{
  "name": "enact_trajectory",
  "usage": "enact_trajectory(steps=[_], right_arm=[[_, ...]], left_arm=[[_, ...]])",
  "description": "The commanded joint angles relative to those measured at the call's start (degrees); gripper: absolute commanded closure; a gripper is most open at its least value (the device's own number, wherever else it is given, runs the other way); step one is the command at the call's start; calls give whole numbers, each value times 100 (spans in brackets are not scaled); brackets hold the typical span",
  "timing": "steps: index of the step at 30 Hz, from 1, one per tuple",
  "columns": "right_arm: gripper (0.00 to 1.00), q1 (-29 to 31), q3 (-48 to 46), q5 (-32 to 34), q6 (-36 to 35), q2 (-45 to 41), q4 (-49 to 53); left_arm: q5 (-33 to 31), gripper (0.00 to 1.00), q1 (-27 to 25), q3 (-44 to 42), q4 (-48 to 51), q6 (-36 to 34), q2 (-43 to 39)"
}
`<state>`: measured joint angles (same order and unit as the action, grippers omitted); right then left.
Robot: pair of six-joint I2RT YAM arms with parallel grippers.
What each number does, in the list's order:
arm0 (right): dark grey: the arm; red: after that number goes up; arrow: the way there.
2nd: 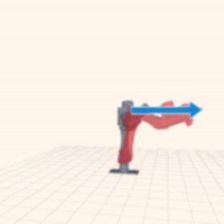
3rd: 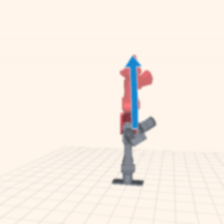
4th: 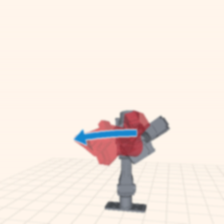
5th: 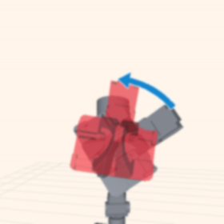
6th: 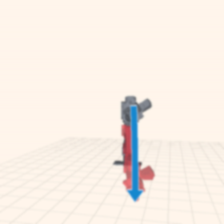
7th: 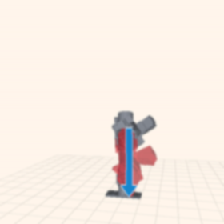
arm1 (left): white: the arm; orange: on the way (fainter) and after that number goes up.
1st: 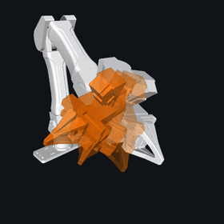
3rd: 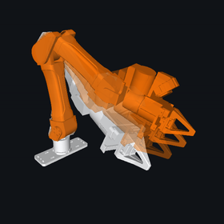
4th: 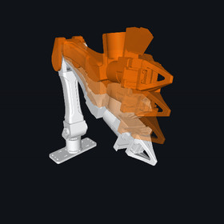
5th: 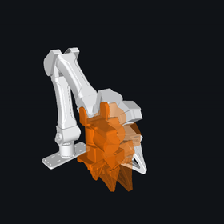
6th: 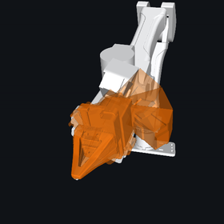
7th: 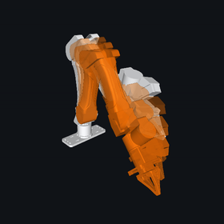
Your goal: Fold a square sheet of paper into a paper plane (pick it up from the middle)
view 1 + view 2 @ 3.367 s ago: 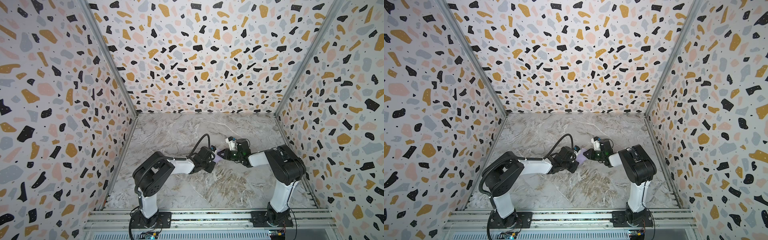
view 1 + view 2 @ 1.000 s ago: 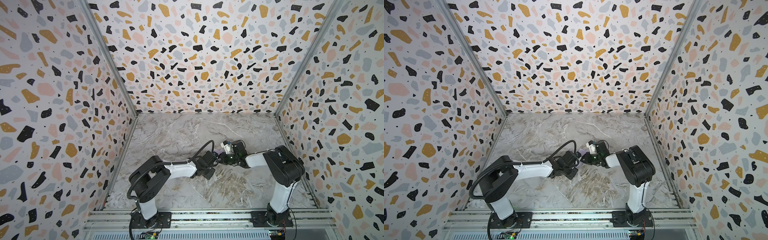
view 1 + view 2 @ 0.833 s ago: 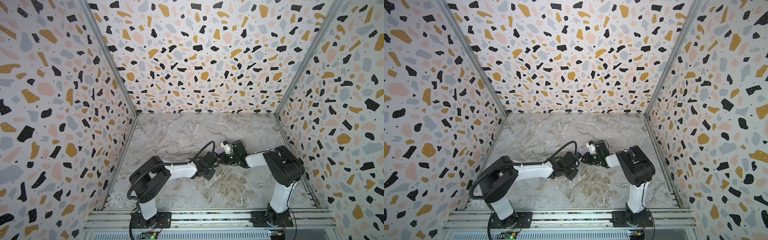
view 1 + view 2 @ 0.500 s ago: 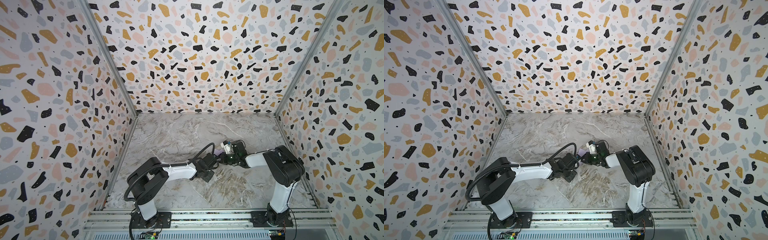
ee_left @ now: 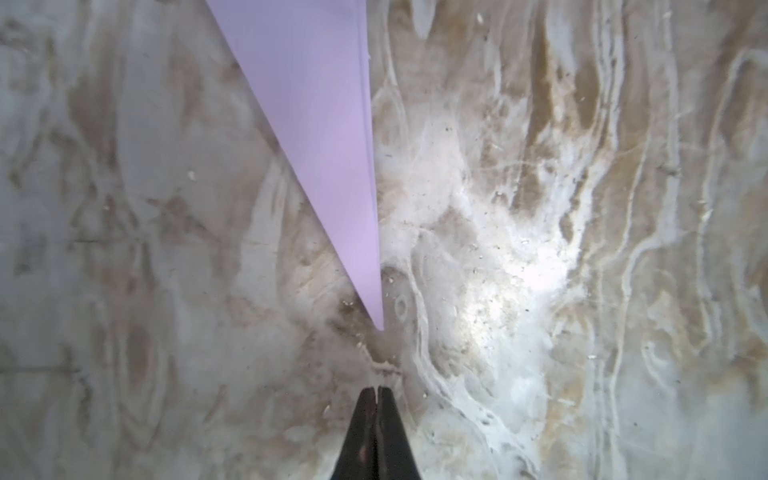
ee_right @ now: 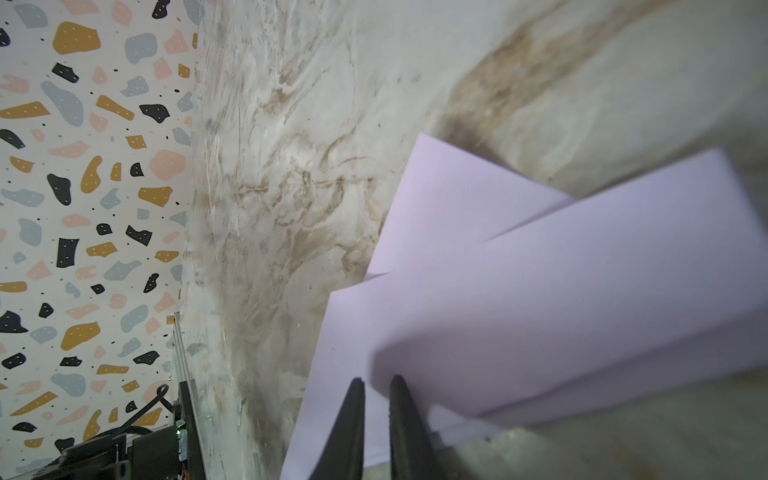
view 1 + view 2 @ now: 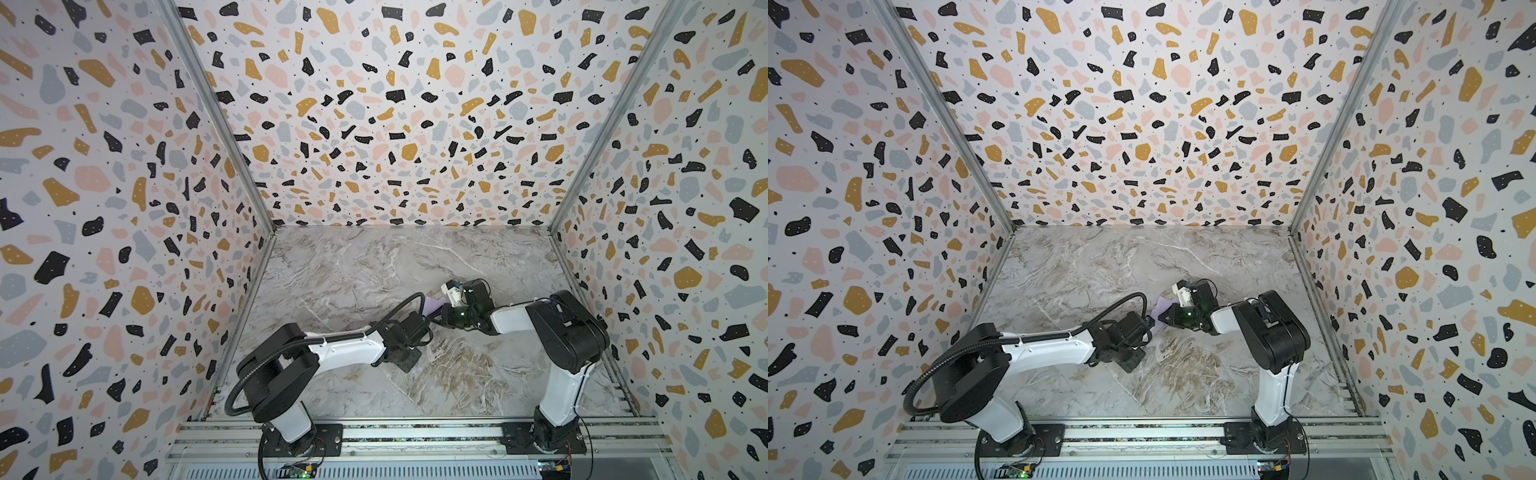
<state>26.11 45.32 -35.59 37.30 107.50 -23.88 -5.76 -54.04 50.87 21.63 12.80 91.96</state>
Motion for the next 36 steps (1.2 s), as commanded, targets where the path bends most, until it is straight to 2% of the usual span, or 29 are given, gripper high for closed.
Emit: enact_trajectory(steps=[1, 3, 5, 8, 13, 17, 22, 25, 30, 36], right_arm=[[82, -64, 103, 392, -276, -210, 623], [80, -70, 209, 394, -370, -469, 780], [77, -66, 312, 475, -466, -769, 1002], [66, -30, 324, 750, -525, -1257, 1325], [48, 310, 421, 2015, -563, -1880, 2199], [40, 745, 578, 2910, -299, -1979, 2699], [36, 1327, 1004, 3859, 104, -1661, 3192], [36, 1470, 1140, 4128, 361, -1423, 3309], [38, 1502, 1396, 4199, 540, -1053, 3527], [47, 1502, 1308, 4490, 708, -1123, 3706]], left_arm=[[-337, 95, 253, 24, -88, 143, -462], [-399, 86, 507, -81, -246, 276, -765], [-561, 70, 782, -207, -353, 436, -1116], [-873, 48, 1069, -415, -500, 603, -1648], [-1358, 18, 1423, -771, -748, 868, -2416], [-1310, 11, 1702, -996, -978, 1000, -2720], [-864, 7, 2017, -1180, -1195, 1040, -2809], [-804, 6, 2084, -1211, -1187, 1006, -2765], [-756, 5, 2107, -1219, -1162, 959, -2669], [-650, 4, 2108, -1204, -1178, 935, -2553]])
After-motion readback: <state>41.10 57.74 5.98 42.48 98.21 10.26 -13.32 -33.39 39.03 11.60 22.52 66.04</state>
